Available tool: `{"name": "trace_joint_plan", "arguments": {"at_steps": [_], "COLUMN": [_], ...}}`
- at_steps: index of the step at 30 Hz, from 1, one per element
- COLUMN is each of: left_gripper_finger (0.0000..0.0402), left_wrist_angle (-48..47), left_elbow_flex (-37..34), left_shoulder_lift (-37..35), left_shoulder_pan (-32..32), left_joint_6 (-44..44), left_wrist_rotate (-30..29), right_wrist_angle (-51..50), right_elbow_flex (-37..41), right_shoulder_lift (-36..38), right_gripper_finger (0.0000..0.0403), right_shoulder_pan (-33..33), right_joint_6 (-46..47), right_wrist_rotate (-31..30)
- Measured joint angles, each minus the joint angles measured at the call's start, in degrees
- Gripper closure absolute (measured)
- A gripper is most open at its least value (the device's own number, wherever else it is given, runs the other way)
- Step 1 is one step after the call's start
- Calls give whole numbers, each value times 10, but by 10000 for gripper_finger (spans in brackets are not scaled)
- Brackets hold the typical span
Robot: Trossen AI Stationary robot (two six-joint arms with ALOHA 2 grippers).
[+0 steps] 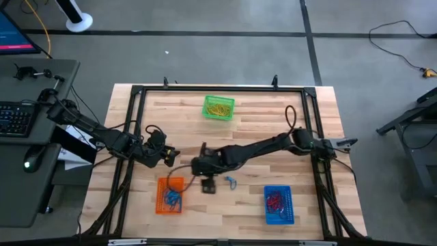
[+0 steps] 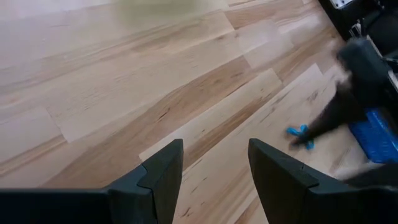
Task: Sort rubber bands into baskets
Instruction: Put the blue rubber band into the orange bin
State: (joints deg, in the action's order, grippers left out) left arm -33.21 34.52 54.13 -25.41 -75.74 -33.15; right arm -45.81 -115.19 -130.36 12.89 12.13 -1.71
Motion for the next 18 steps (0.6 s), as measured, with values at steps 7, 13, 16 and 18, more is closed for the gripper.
{"name": "trace_joint_plan", "arguments": {"at_steps": [7, 13, 16, 18], "left_gripper_finger": [227, 227, 227, 227], "left_wrist_angle": [-1, -1, 0, 0], "left_elbow_flex": [0, 0, 0, 0], "left_shoulder_lift": [0, 0, 0, 0], "left_shoulder_pan": [0, 0, 0, 0], "left_joint_6": [4, 5, 6, 6], "left_wrist_rotate": [0, -6, -17, -19], "right_wrist_angle": [-4, 76, 92, 106], "right_elbow_flex": [211, 351, 352, 343], "right_shoulder_lift": [104, 171, 166, 153], "right_gripper_finger": [146, 146, 147, 147], "right_shoulder_pan": [7, 17, 24, 27], "right_joint_6": [68, 202, 208, 204], "right_wrist_rotate": [9, 8, -9, -19]}}
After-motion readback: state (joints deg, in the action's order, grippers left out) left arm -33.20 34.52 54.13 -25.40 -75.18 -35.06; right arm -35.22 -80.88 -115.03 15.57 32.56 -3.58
